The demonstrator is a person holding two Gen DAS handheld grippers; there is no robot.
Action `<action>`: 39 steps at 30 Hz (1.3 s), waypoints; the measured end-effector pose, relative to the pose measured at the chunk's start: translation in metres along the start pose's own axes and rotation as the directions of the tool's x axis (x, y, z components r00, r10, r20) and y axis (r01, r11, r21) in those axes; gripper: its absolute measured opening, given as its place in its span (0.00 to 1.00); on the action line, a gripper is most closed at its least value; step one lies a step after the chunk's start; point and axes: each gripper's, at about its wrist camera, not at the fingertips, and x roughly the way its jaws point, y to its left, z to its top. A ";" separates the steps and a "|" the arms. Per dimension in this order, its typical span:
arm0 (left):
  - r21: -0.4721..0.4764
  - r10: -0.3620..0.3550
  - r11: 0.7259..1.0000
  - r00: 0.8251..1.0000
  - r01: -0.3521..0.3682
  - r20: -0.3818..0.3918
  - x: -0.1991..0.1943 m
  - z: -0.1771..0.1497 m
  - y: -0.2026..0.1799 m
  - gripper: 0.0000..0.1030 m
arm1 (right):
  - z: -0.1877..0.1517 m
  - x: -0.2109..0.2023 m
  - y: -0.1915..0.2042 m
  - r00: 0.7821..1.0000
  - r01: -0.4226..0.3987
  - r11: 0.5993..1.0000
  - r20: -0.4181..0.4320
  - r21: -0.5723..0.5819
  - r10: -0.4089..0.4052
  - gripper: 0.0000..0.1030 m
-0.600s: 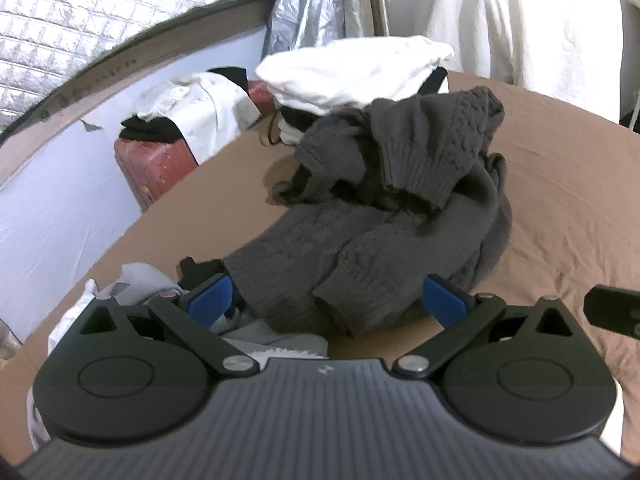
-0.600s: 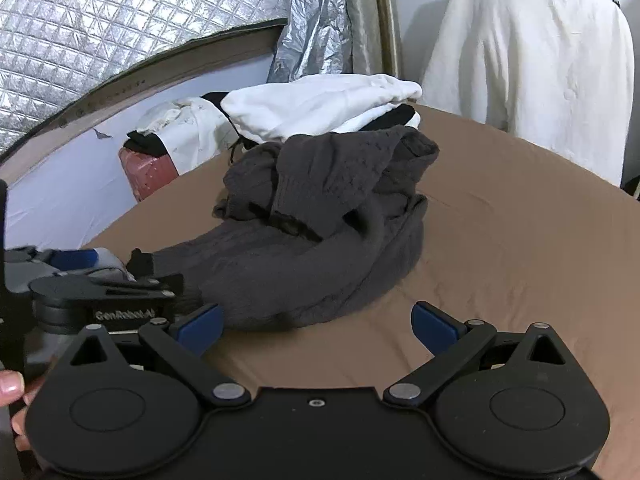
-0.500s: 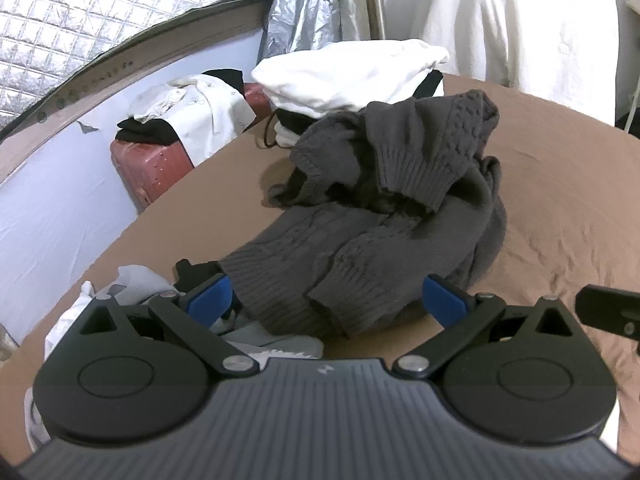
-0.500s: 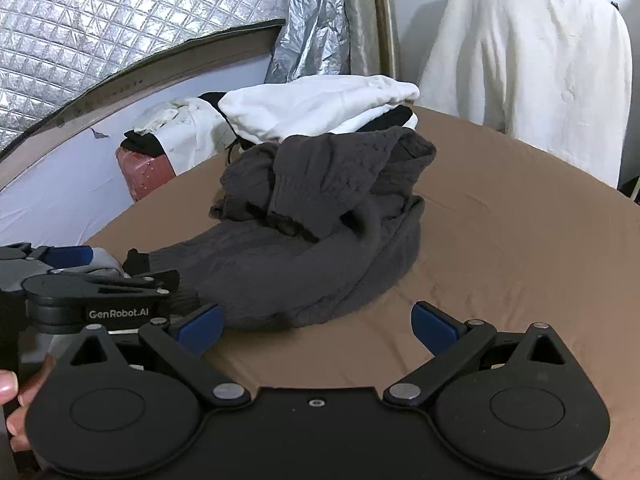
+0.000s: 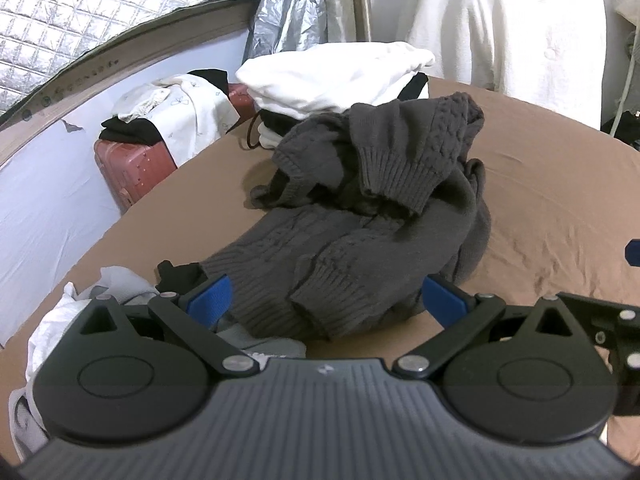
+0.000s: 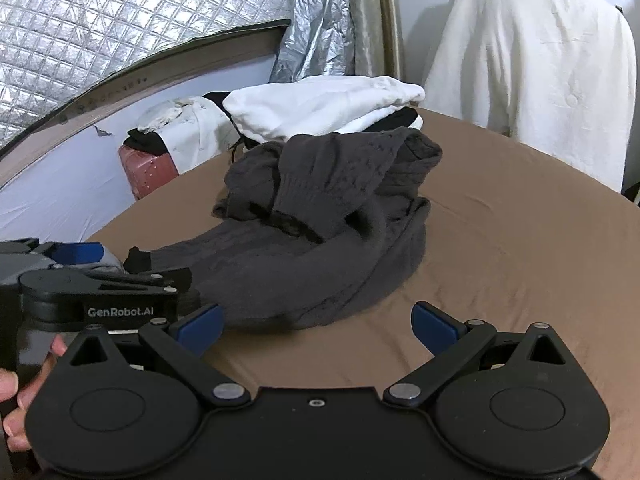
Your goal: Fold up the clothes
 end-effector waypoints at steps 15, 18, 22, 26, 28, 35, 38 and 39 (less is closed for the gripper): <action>0.018 -0.026 0.999 0.999 0.027 -0.027 0.004 -0.002 -0.008 1.00 | -0.004 0.006 -0.006 1.000 0.013 1.000 -0.026 -0.004 -0.013 0.99; 0.024 -0.031 0.999 0.999 0.031 -0.027 0.004 -0.002 -0.010 1.00 | -0.006 0.005 -0.007 0.999 0.013 1.000 -0.029 -0.001 -0.013 0.99; 0.032 -0.031 0.999 0.999 0.032 -0.031 0.005 -0.002 -0.013 1.00 | -0.006 0.004 -0.010 0.999 0.026 1.000 -0.031 -0.002 -0.026 0.99; 0.039 -0.039 0.998 0.999 0.040 -0.035 0.004 -0.002 -0.016 1.00 | -0.007 0.002 -0.012 0.999 0.027 1.000 -0.028 0.002 -0.027 0.99; 0.044 -0.041 0.998 0.999 0.042 -0.034 0.004 -0.003 -0.017 1.00 | -0.006 0.002 -0.013 0.999 0.029 1.000 -0.027 0.001 -0.029 0.99; 0.051 -0.045 0.998 0.998 0.047 -0.042 0.005 -0.004 -0.018 1.00 | -0.007 0.003 -0.012 0.999 0.032 0.999 -0.029 0.001 -0.032 0.99; 0.051 -0.046 0.998 0.998 0.048 -0.045 0.006 -0.005 -0.018 1.00 | -0.008 0.004 -0.014 0.999 0.034 0.999 -0.031 0.000 -0.034 0.99; 0.051 -0.046 0.998 0.998 0.048 -0.046 0.006 -0.005 -0.018 1.00 | -0.007 0.004 -0.014 0.999 0.035 0.999 -0.032 0.001 -0.035 0.99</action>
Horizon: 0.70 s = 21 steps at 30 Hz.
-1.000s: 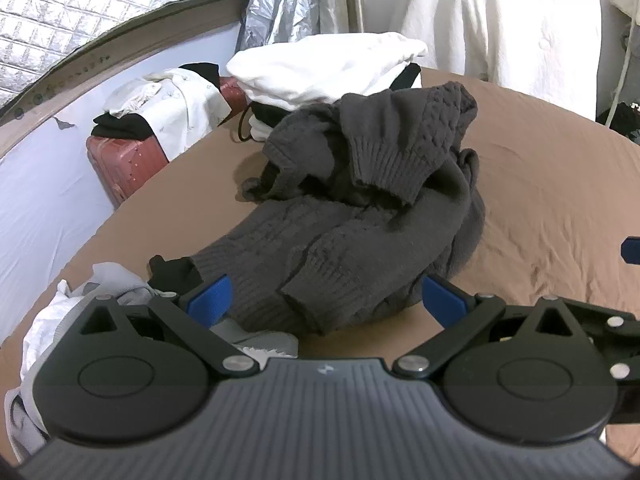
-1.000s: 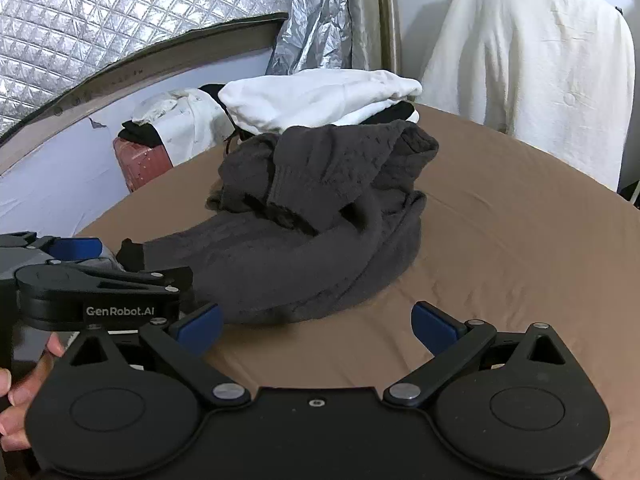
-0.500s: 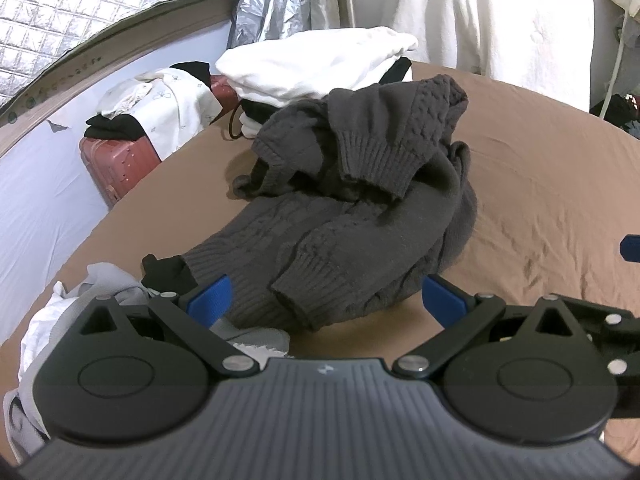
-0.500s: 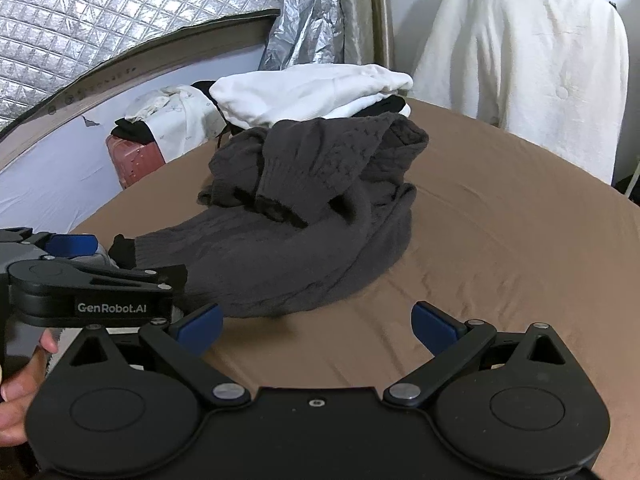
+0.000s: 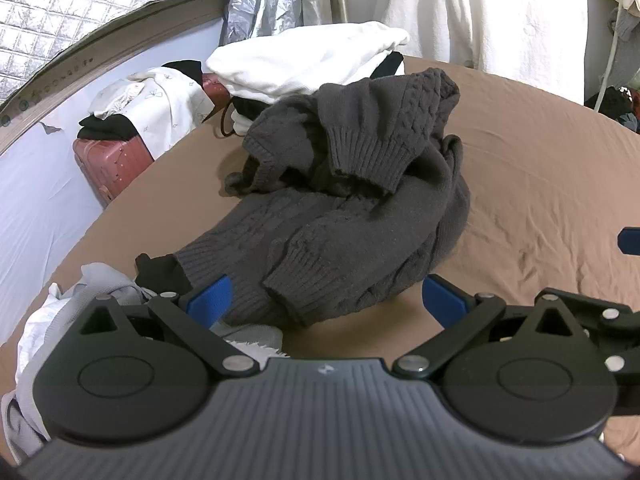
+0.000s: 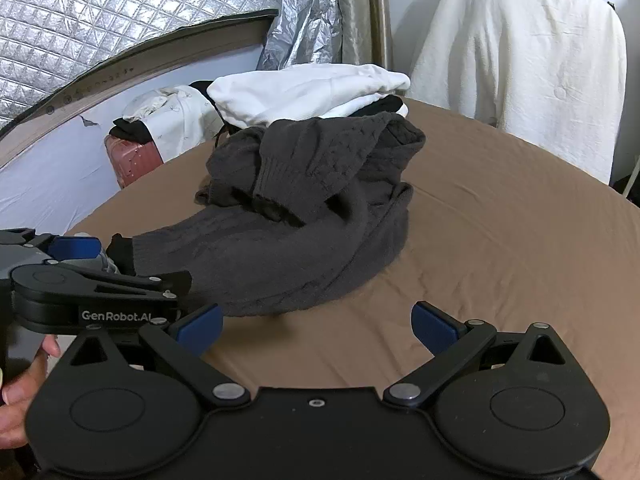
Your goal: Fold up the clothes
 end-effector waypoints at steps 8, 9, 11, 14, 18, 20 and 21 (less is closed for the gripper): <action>0.008 -0.014 1.000 1.000 0.014 -0.001 0.002 0.000 0.001 1.00 | -0.002 0.002 0.000 1.000 0.002 1.000 -0.006 -0.004 -0.002 0.99; 0.006 -0.014 1.000 1.000 0.014 -0.002 0.003 -0.001 0.001 1.00 | -0.003 0.003 0.000 1.000 -0.003 1.000 -0.007 -0.006 0.003 0.99; 0.002 -0.010 1.000 1.000 0.010 -0.010 0.006 -0.001 0.003 1.00 | -0.005 0.007 -0.001 1.000 -0.022 1.000 -0.005 -0.012 0.022 0.99; -0.004 0.019 1.000 0.999 -0.019 -0.039 0.017 0.002 0.009 1.00 | -0.004 0.013 -0.004 0.996 -0.085 0.996 0.008 -0.028 0.085 0.99; -0.078 0.015 0.997 0.998 -0.020 -0.058 0.031 0.020 0.030 1.00 | 0.015 0.033 -0.026 0.976 -0.211 0.977 0.057 0.035 0.209 0.99; -0.141 -0.017 0.990 0.997 0.006 -0.075 0.046 0.041 0.035 1.00 | 0.027 0.052 -0.045 0.951 -0.308 0.943 0.069 0.124 0.302 0.99; -0.173 -0.034 0.985 0.996 0.019 -0.083 0.054 0.051 0.037 1.00 | 0.033 0.065 -0.055 0.934 -0.358 0.917 0.072 0.175 0.350 0.99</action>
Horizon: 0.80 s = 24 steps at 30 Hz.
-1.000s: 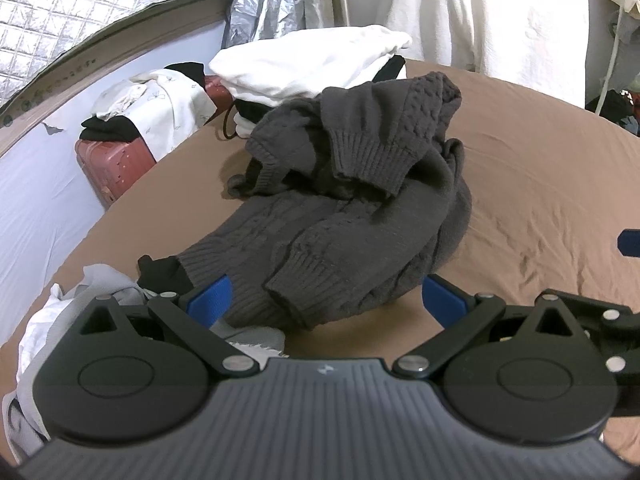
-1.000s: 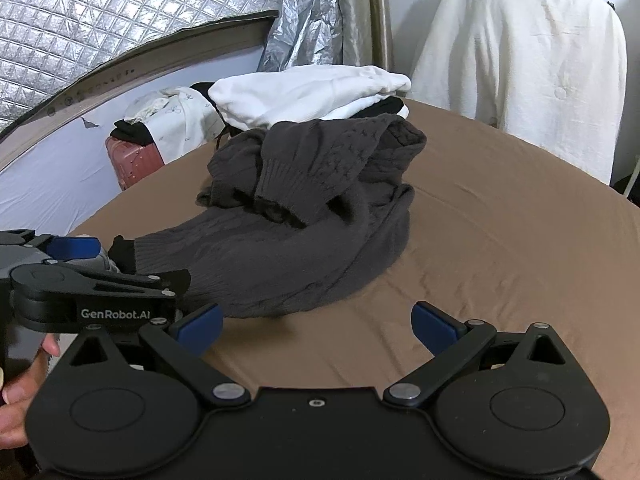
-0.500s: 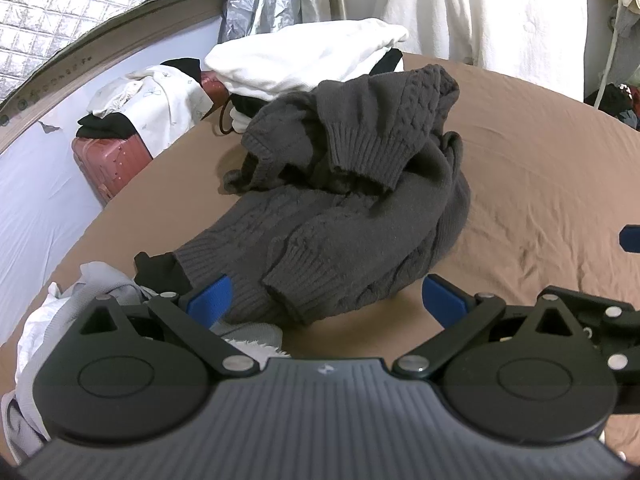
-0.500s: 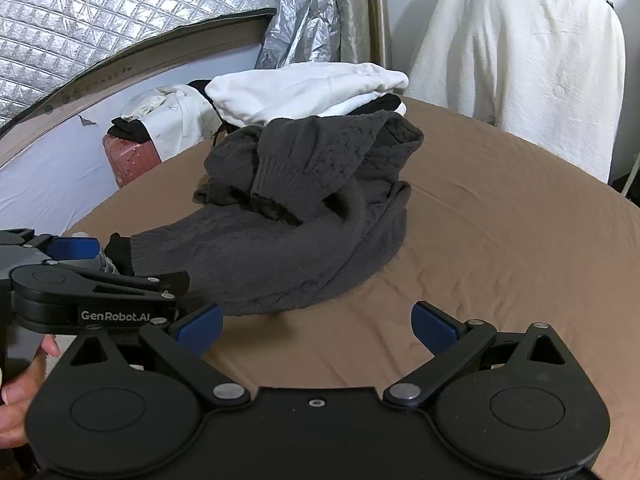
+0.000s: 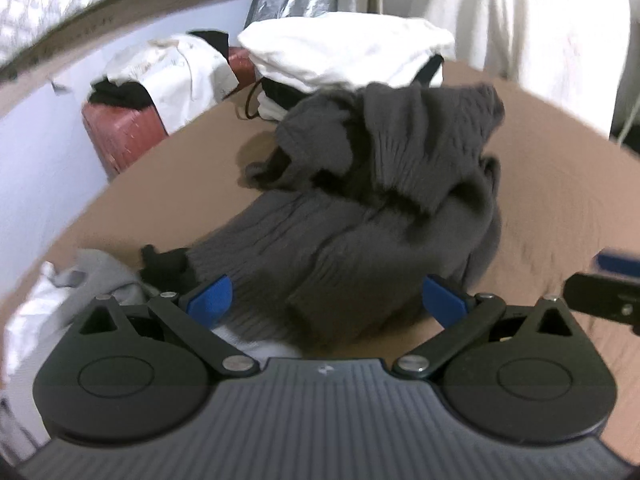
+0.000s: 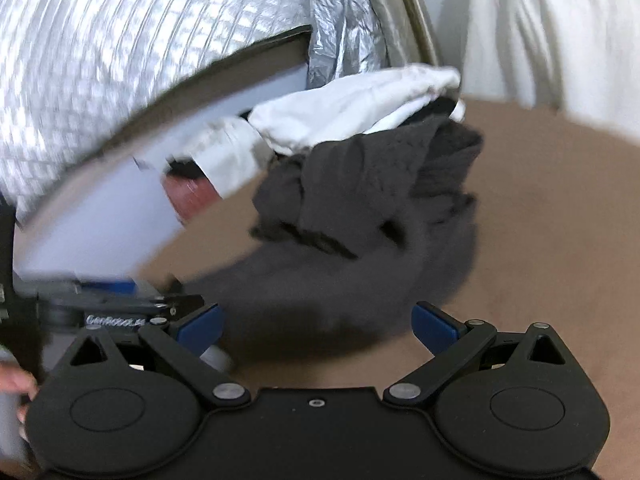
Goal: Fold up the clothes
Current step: 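Grasp the dark grey sweater with the right gripper and lift it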
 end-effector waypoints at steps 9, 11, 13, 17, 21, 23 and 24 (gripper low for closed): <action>-0.176 0.051 0.982 0.994 -0.068 -0.096 0.095 0.090 -0.011 1.00 | 0.091 0.117 -0.050 0.994 0.103 0.983 -0.063 0.149 -0.095 0.94; -0.223 0.083 0.969 0.992 -0.103 -0.098 0.112 0.088 0.006 1.00 | 0.106 0.124 -0.052 0.992 0.120 0.986 -0.045 0.119 -0.116 0.94; -0.264 0.157 0.948 0.983 -0.178 -0.098 0.126 0.079 0.030 1.00 | 0.120 0.126 -0.059 0.990 0.139 0.985 -0.017 0.103 -0.138 0.95; -0.431 0.389 0.805 0.911 -0.408 -0.136 0.141 0.051 0.090 0.99 | 0.144 0.136 -0.089 0.982 0.175 0.974 0.042 0.147 -0.183 0.98; -0.503 0.131 0.830 0.961 -0.240 -0.243 0.175 0.037 0.126 1.00 | 0.156 0.173 -0.123 0.976 0.209 0.956 0.010 0.206 -0.215 0.98; -0.484 0.099 0.843 0.952 -0.234 -0.289 0.191 0.032 0.122 1.00 | 0.154 0.198 -0.138 0.973 0.227 0.945 -0.014 0.235 -0.230 0.98; -0.471 0.083 0.852 0.947 -0.229 -0.311 0.200 0.030 0.118 1.00 | 0.150 0.210 -0.145 0.973 0.231 0.941 -0.032 0.249 -0.231 0.99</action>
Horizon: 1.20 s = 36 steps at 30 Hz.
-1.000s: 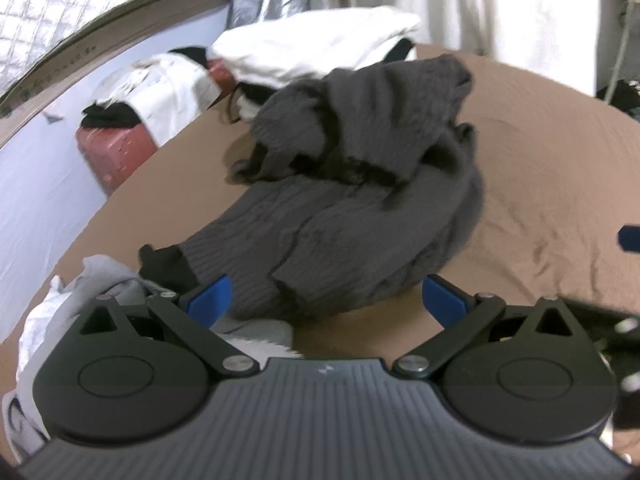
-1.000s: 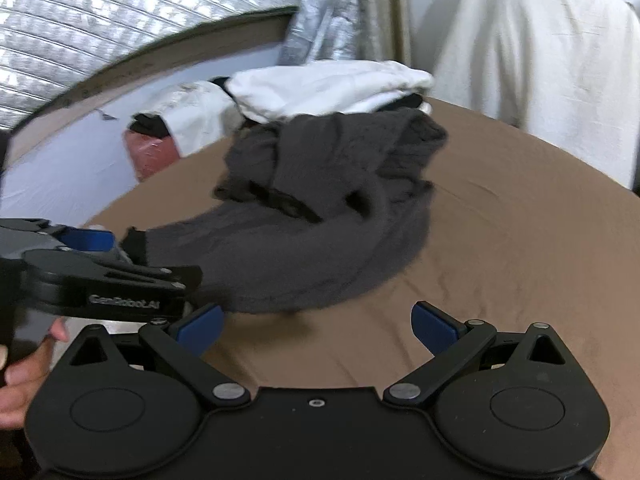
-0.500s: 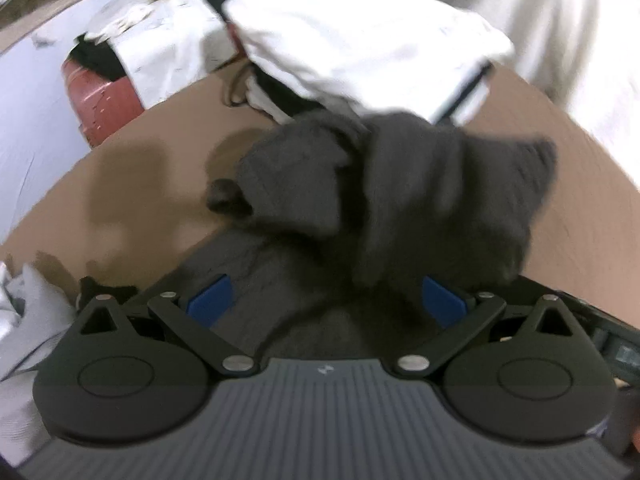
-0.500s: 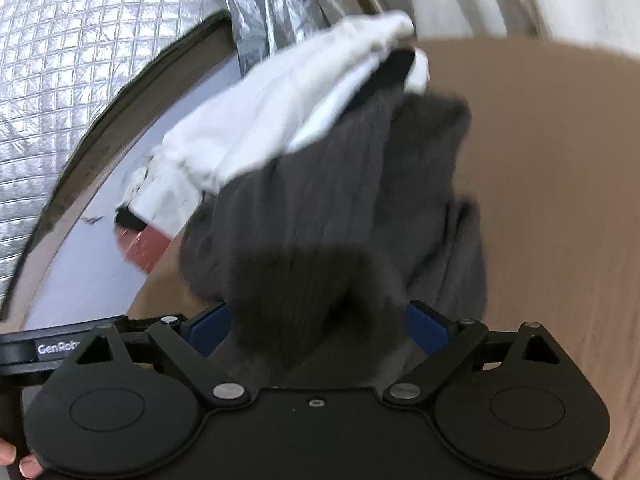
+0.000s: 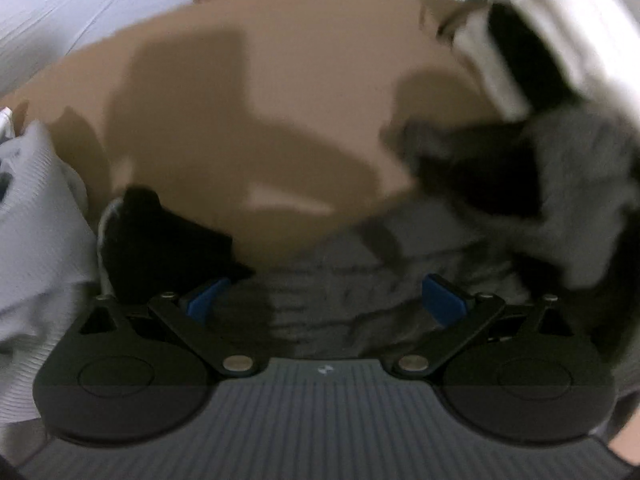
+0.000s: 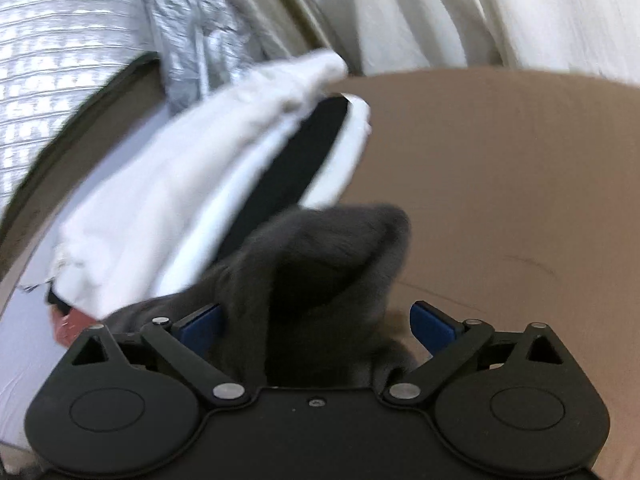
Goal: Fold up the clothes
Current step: 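Grasp the dark grey sweater with the right gripper and lift it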
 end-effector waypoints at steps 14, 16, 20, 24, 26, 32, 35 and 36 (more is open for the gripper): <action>-0.028 -0.385 0.923 0.921 0.384 -0.054 0.006 -0.019 -0.040 0.49 | -0.100 0.015 -0.021 0.918 -0.375 0.920 -0.093 0.115 0.386 0.54; -0.028 -0.444 0.896 0.893 0.443 -0.078 0.005 -0.024 -0.041 0.42 | -0.113 0.003 -0.011 0.900 -0.413 0.908 -0.117 0.070 0.419 0.53; -0.015 -0.556 0.828 0.819 0.560 -0.140 -0.001 -0.029 -0.045 0.25 | -0.152 -0.029 0.001 0.858 -0.504 0.862 -0.085 0.057 0.507 0.52; 0.055 -0.628 0.760 0.754 0.647 -0.191 -0.017 -0.035 -0.065 0.23 | -0.157 -0.075 0.001 0.886 -0.463 0.886 -0.023 -0.027 0.463 0.50; 0.107 -0.652 0.727 0.731 0.678 -0.202 -0.031 -0.044 -0.081 0.21 | -0.154 -0.101 0.000 0.897 -0.441 0.896 0.017 -0.049 0.442 0.48; 0.270 -0.652 0.666 0.718 0.696 -0.243 -0.078 -0.067 -0.144 0.20 | -0.149 -0.179 -0.006 0.920 -0.371 0.917 0.080 -0.145 0.385 0.48; 0.348 -0.650 0.623 0.711 0.700 -0.268 -0.108 -0.070 -0.170 0.14 | -0.143 -0.210 -0.017 0.918 -0.372 0.917 0.087 -0.144 0.386 0.48; 0.368 -0.659 0.607 0.705 0.704 -0.263 -0.118 -0.072 -0.177 0.14 | -0.136 -0.217 -0.020 0.913 -0.385 0.911 0.083 -0.148 0.399 0.48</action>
